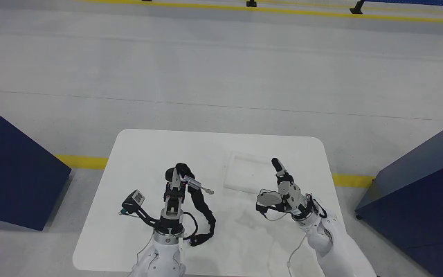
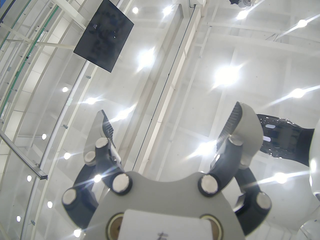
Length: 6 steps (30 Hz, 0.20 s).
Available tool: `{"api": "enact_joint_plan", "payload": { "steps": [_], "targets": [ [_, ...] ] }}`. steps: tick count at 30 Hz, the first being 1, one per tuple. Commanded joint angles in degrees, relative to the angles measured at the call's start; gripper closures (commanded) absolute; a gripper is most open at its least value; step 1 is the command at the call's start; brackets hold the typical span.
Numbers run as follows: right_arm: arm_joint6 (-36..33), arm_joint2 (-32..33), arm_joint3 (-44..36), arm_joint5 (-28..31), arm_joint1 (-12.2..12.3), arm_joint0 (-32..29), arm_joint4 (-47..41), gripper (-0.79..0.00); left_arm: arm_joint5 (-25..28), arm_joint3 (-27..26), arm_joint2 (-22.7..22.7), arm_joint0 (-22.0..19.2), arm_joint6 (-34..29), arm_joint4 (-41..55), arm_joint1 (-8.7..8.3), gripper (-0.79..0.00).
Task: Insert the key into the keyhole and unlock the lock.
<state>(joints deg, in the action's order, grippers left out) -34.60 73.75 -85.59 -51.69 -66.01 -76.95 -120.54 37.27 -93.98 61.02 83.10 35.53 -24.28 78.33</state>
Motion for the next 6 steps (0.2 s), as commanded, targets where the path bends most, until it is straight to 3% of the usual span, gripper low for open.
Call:
{"api": "enact_joint_plan", "payload": {
  "steps": [1,6],
  "targets": [
    [0.00,0.00,0.00,0.00,0.00,0.00,0.00,-0.785,0.00,0.00,0.00,0.00,0.00,0.00,0.00,0.000],
    [0.00,0.00,0.00,0.00,0.00,0.00,0.00,-0.785,0.00,0.00,0.00,0.00,0.00,0.00,0.00,0.000]
  ]
}}
